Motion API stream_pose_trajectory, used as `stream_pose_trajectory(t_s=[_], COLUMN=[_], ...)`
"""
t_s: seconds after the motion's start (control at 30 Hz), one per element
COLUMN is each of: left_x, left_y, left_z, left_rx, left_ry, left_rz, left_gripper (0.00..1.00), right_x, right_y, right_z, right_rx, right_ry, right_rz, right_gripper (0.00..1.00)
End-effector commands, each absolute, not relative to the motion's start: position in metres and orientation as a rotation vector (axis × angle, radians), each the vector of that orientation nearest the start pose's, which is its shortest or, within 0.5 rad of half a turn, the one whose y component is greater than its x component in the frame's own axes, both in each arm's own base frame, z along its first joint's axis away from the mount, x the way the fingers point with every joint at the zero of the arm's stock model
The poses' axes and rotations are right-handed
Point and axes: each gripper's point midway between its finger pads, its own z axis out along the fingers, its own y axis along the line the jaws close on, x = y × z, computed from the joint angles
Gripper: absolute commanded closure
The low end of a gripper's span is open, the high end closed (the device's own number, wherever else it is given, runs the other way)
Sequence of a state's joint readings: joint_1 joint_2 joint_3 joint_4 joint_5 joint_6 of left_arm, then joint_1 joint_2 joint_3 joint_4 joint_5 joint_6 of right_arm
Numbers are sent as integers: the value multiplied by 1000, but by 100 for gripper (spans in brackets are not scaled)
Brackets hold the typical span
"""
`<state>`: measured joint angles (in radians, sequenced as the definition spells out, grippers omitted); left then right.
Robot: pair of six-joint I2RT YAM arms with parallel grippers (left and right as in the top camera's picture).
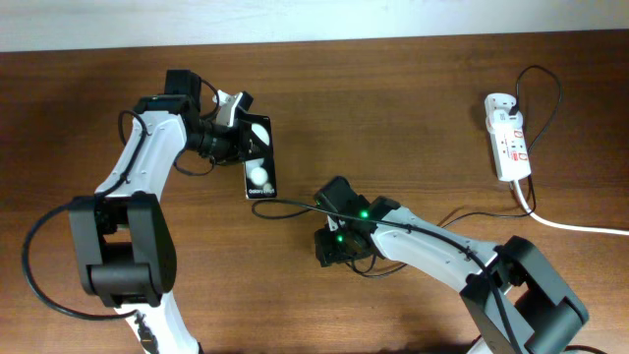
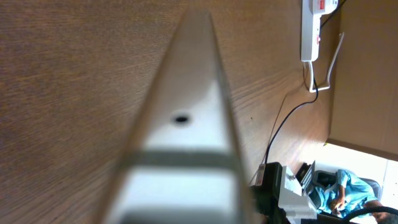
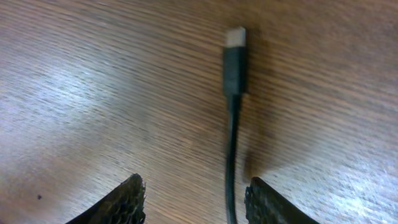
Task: Plug charger to phone and switch on socket
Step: 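Lower the right gripper to the black cable and grasp its USB-C end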
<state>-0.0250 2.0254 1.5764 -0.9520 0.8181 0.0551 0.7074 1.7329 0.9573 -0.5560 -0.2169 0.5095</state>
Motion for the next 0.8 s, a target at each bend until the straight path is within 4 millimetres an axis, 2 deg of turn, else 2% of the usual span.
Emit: stream_pose_trajectory(t_s=[0.0, 0.07, 0.13, 0.17, 0.27, 0.37, 0.43, 0.5, 0.53, 0.57, 0.63, 0.77], left_x=[411, 411, 411, 411, 411, 411, 411, 411, 411, 411, 411, 411], left_y=[-138, -138, -138, -138, -138, -138, -138, -138, -138, -138, -138, -138], left_z=[113, 113, 113, 113, 113, 113, 113, 113, 113, 113, 113, 113], left_rx=[193, 194, 194, 194, 194, 194, 194, 194, 194, 194, 194, 194], left_ry=[2717, 2716, 2716, 2716, 2717, 2716, 2716, 2716, 2716, 2716, 2716, 2716], left_rz=[-1215, -1214, -1214, -1214, -1214, -1214, -1214, -1214, -1214, -1214, -1214, -1214], left_gripper=[100, 100, 100, 100, 100, 100, 100, 100, 100, 100, 100, 100], right_x=[232, 227, 226, 226, 243, 269, 273, 272, 272, 272, 272, 271], right_y=[236, 232, 228, 228, 223, 187, 176, 174, 175, 175, 175, 175], right_z=[7, 5, 1, 0, 2, 2, 2, 2, 2, 2, 2, 1], right_rx=[-237, -236, -242, -241, -182, 29, 119, 124, 122, 122, 122, 122], right_ry=[3045, 3070, 3082, 3084, 3046, 3048, 3068, 3071, 3072, 3073, 3074, 3076], right_rz=[403, 378, 344, 341, 344, 333, 376, 372, 372, 374, 376, 373], right_gripper=[45, 46, 57, 71, 85, 87, 89, 88, 83, 71, 65, 60])
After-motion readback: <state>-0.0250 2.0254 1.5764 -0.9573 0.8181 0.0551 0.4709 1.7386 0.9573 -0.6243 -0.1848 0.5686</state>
